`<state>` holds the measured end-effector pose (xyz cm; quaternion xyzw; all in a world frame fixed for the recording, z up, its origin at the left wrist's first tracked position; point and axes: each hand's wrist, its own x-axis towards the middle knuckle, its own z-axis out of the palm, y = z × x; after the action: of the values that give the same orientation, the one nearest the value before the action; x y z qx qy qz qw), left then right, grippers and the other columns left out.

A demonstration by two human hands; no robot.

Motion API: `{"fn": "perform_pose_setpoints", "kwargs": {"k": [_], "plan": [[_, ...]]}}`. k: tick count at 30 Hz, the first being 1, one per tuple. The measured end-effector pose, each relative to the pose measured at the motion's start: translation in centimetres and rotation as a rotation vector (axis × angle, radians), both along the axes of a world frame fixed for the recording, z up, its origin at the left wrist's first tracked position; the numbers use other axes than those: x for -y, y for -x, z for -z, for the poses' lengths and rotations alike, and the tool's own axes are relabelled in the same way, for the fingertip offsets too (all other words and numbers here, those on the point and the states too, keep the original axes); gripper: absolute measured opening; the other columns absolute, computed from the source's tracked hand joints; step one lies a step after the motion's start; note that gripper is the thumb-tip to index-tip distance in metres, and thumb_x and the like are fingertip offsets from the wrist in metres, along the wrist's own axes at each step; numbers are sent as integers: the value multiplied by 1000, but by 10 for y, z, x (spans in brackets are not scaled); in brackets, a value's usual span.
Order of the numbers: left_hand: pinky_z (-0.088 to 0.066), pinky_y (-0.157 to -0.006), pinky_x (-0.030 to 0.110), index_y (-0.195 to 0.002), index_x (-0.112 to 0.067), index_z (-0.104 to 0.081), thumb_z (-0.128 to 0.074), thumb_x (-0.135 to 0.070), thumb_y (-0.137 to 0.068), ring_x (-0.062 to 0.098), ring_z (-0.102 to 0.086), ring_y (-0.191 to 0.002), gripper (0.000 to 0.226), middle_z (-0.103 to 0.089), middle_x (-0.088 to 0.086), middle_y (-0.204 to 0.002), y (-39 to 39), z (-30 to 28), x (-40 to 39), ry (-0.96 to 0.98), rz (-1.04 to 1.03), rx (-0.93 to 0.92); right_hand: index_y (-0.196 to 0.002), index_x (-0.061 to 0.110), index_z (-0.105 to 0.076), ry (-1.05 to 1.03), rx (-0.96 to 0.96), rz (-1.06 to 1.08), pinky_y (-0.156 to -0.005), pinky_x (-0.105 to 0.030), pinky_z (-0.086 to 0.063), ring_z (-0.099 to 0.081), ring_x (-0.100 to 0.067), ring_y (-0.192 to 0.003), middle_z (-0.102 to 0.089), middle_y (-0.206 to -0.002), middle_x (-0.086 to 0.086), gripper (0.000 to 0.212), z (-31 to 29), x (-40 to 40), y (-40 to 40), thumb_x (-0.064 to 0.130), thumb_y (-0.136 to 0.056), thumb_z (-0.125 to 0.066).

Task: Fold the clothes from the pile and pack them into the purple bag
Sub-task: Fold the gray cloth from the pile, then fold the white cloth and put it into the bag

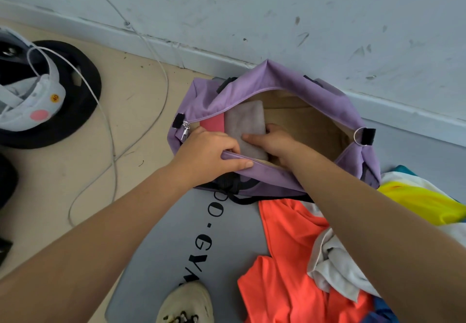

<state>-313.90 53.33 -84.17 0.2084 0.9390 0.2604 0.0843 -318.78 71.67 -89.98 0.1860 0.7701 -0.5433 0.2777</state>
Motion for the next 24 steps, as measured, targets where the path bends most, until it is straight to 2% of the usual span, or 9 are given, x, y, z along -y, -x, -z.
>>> {"fn": "perform_pose_setpoints", "kwargs": {"k": [5, 8, 10, 13, 15, 17, 19, 22, 24], "plan": [[-42, -86, 41, -84, -22, -72, -62, -58, -84, 15, -62, -81, 38, -66, -9, -81, -3, -9, -8, 24, 1, 11, -130, 8, -54, -100, -111, -55, -94, -42, -53, -65, -26, -107, -64, -121, -12, 59, -43, -25, -26, 34, -82, -77], [-43, -82, 41, -88, -18, -72, -62, -52, -89, 17, -61, -84, 36, -65, -6, -82, -11, -23, -33, -34, 26, -70, -107, 11, -67, 150, -247, 73, -80, -37, -58, -72, -25, -88, -72, -100, -17, 29, -89, -62, -74, 26, -84, -75], [-46, -72, 40, -81, -16, -71, -64, -46, -90, 17, -57, -74, 32, -62, -5, -74, -23, -33, -64, -139, 15, -126, -96, 14, -69, 277, -274, 161, -67, -29, -58, -72, -24, -73, -74, -87, -15, 16, -113, -95, -114, 24, -85, -71], [-44, -59, 39, -72, -14, -66, -58, -44, -90, 14, -50, -62, 35, -58, -1, -65, -49, -47, -118, -279, 35, -128, -90, 11, -66, 93, -281, 367, -58, -27, -56, -68, -19, -60, -71, -76, -12, 3, -115, -145, -170, 13, -91, -65], [-44, -60, 38, -75, -16, -67, -59, -44, -91, 12, -49, -62, 33, -56, -3, -65, -69, -45, -152, -277, 163, -52, -90, 10, -65, -148, -256, 453, -62, -31, -54, -65, -16, -60, -69, -83, -14, 2, -99, -176, -202, 9, -91, -65], [-46, -67, 35, -86, -23, -68, -60, -46, -91, 12, -54, -71, 25, -56, -6, -75, -84, -35, -181, -175, 280, 100, -100, 12, -68, -398, -251, 359, -75, -23, -52, -61, -14, -70, -67, -102, -11, 15, -82, -198, -229, 14, -86, -72], [-44, -78, 30, -109, -26, -65, -63, -44, -89, 18, -60, -95, 28, -57, -5, -98, -98, -15, -200, -48, 291, 269, -122, 16, -63, -538, -239, 158, -83, -9, -42, -58, -12, -88, -57, -122, -5, 45, -68, -210, -248, 25, -80, -78], [-44, -99, 35, -140, -19, -44, -70, -38, -85, 25, -54, -121, 64, -51, 6, -136, -114, 20, -207, -13, 179, 508, -142, 19, -44, -582, -175, -26, -92, -26, -42, -55, -18, -110, -49, -128, -2, 76, -54, -210, -258, 35, -77, -80], [-47, -91, 32, -143, -16, -42, -74, -37, -83, 23, -59, -110, 71, -59, 5, -124, -122, 37, -206, -34, 67, 608, -137, 18, -49, -599, -126, -86, -83, -30, -44, -59, -22, -102, -55, -114, -2, 66, -48, -208, -257, 34, -79, -77]]}}
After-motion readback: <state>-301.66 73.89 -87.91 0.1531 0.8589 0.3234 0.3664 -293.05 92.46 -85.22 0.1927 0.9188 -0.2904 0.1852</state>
